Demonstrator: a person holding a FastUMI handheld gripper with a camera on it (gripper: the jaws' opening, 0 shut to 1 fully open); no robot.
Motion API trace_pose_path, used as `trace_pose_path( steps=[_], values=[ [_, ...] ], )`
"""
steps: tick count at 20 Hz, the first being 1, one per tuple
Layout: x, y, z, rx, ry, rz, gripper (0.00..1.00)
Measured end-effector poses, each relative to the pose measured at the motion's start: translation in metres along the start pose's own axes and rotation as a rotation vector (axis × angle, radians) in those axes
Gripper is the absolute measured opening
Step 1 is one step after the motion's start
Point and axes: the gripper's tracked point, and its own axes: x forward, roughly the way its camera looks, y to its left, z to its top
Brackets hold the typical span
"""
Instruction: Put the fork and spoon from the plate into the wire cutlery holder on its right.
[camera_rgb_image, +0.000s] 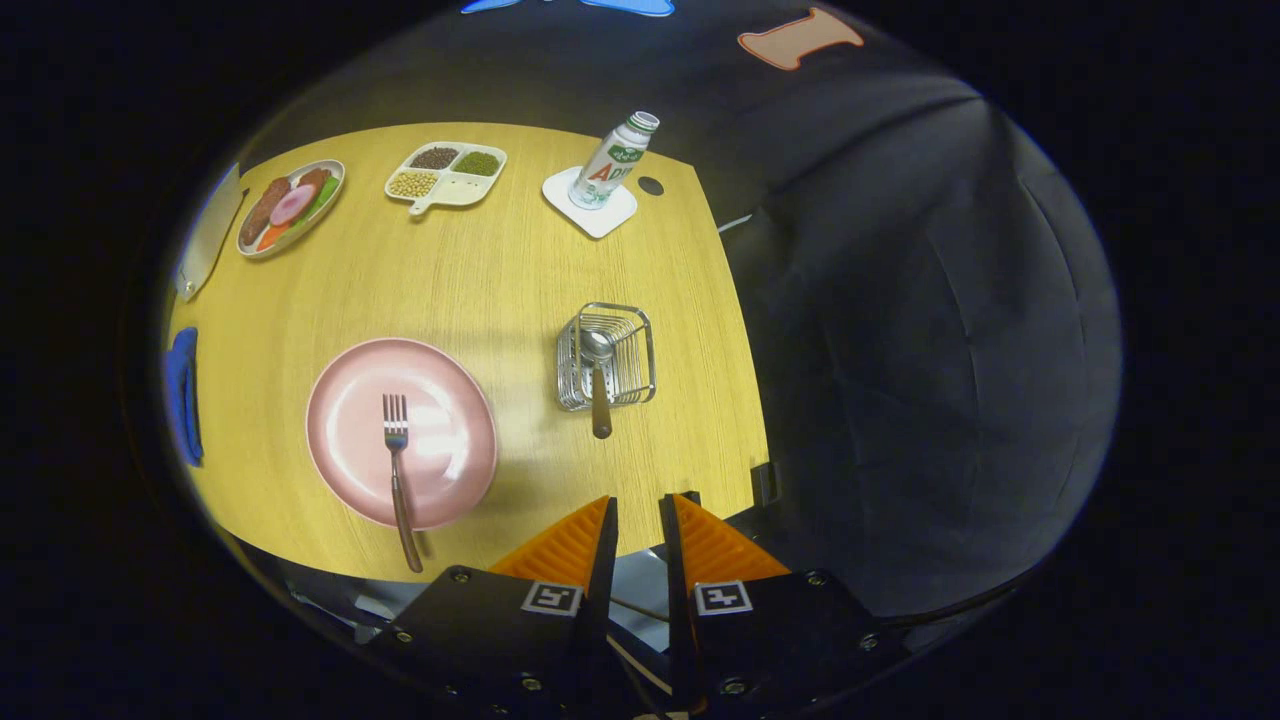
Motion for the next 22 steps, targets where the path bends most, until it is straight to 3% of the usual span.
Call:
trace_pose_path(
  steps=[6, 15, 17, 22],
  values=[
    [-0.013, 0.043, -0.002, -0.011, -0.053, 0.056, 0.27],
    [-0.003, 0.131, -0.018, -0.028, -0.041, 0.229, 0.27],
    [0.001, 0.144, -0.021, -0.016, -0.036, 0.251, 0.35],
    [0.021, 0.164, -0.029, -0.004, -0.002, 0.287, 0.35]
  ],
)
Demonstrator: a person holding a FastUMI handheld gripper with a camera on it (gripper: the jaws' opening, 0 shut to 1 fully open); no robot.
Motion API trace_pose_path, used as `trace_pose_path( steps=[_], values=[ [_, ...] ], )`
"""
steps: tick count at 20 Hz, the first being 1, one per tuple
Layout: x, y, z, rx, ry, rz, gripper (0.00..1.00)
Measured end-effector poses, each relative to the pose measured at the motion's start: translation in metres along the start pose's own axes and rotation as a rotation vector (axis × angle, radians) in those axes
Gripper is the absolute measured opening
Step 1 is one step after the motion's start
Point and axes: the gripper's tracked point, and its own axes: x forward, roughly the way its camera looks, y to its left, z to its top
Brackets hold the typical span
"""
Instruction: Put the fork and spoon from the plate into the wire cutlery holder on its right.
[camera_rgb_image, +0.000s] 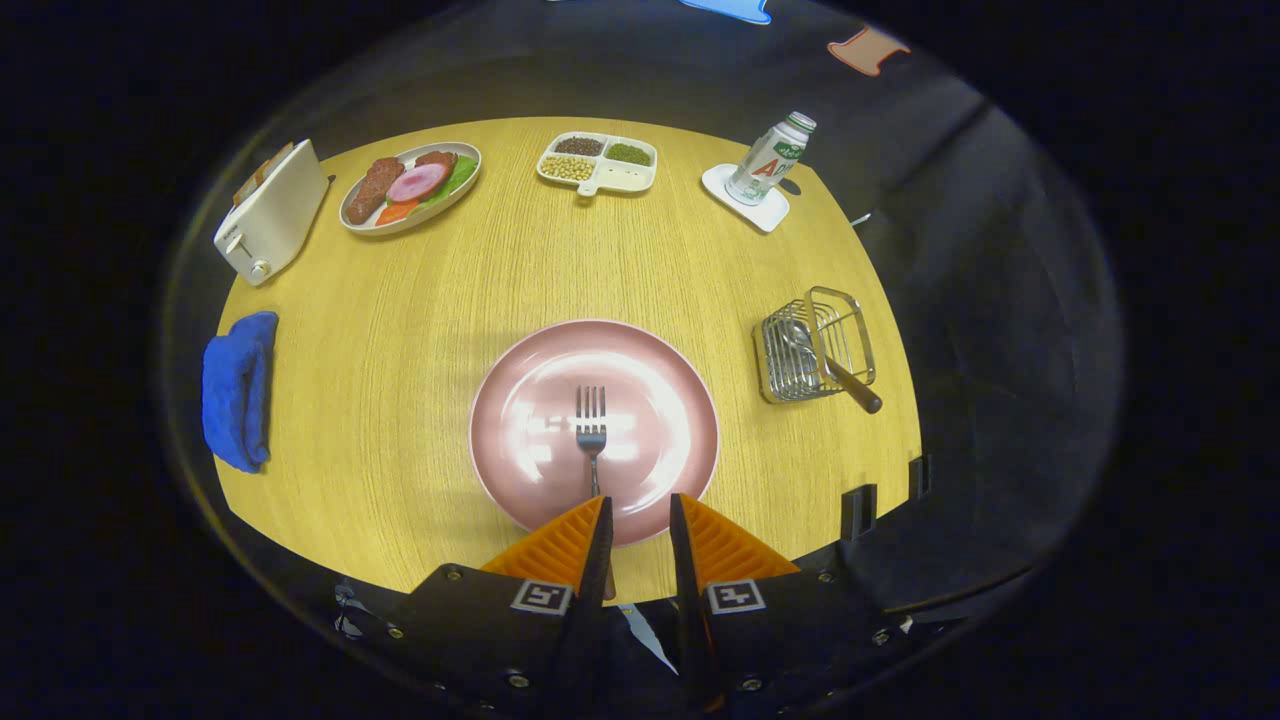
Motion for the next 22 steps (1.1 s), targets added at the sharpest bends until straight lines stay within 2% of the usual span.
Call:
trace_pose_path(
  steps=[10, 22],
  values=[
    [0.058, 0.024, -0.030, 0.002, 0.113, 0.081, 0.35],
    [0.089, 0.039, -0.048, -0.006, 0.175, 0.127, 0.35]
  ],
)
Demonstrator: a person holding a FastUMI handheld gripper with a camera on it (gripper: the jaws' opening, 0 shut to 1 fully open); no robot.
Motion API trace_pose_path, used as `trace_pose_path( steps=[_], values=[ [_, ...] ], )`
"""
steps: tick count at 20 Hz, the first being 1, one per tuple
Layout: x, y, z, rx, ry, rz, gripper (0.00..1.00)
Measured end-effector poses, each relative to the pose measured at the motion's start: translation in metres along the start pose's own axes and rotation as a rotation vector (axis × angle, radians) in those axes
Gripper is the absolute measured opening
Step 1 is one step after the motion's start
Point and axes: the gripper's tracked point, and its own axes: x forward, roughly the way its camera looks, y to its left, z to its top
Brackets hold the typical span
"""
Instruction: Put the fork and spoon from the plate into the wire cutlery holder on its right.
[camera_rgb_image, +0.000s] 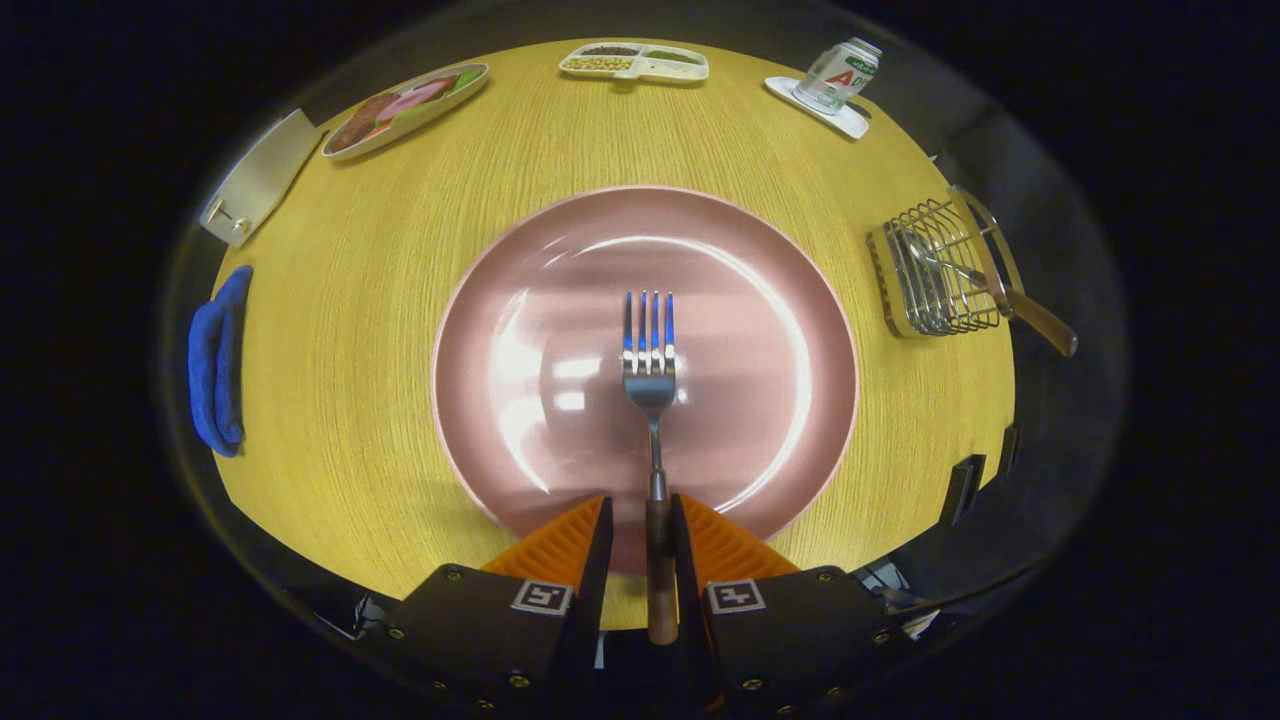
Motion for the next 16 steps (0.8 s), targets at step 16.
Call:
trace_pose_path(
  steps=[16],
  values=[
    [0.007, -0.004, 0.008, 0.011, 0.026, 0.014, 0.09]
  ],
)
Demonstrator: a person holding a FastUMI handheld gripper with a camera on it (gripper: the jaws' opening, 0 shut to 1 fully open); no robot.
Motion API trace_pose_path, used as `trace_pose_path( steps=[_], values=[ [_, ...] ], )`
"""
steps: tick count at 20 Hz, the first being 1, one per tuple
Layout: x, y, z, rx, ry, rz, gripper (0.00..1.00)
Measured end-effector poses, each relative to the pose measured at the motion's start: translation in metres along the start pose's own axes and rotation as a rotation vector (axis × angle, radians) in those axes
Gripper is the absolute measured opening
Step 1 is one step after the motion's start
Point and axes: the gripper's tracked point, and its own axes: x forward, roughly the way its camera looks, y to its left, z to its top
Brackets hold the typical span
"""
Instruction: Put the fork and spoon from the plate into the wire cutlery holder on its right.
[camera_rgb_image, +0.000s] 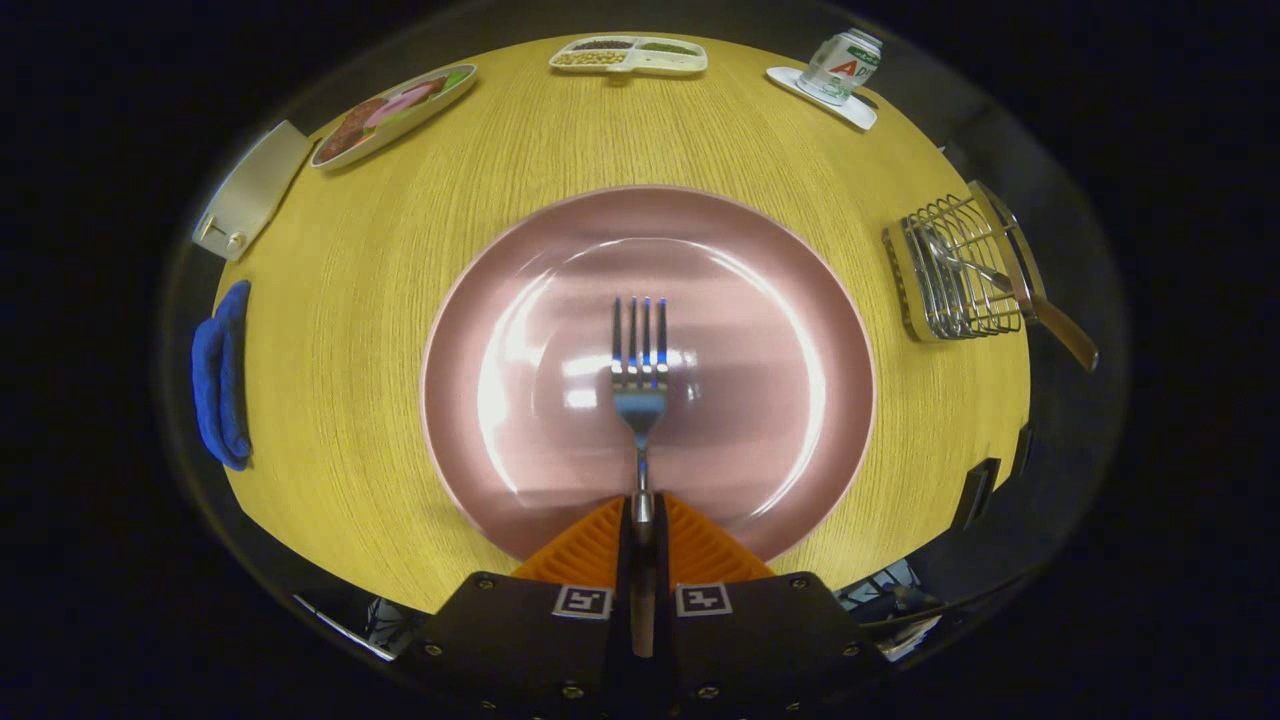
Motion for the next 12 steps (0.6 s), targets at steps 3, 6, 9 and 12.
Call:
trace_pose_path(
  steps=[3, 6, 9, 12],
  values=[
    [-0.004, -0.004, -0.003, -0.012, 0.004, -0.027, 0.05],
    [-0.007, -0.009, 0.002, -0.015, 0.002, -0.047, 0.05],
    [-0.013, -0.012, 0.006, -0.029, -0.003, -0.063, 0.05],
    [-0.019, -0.013, 0.010, -0.036, -0.005, -0.072, 0.05]
  ],
)
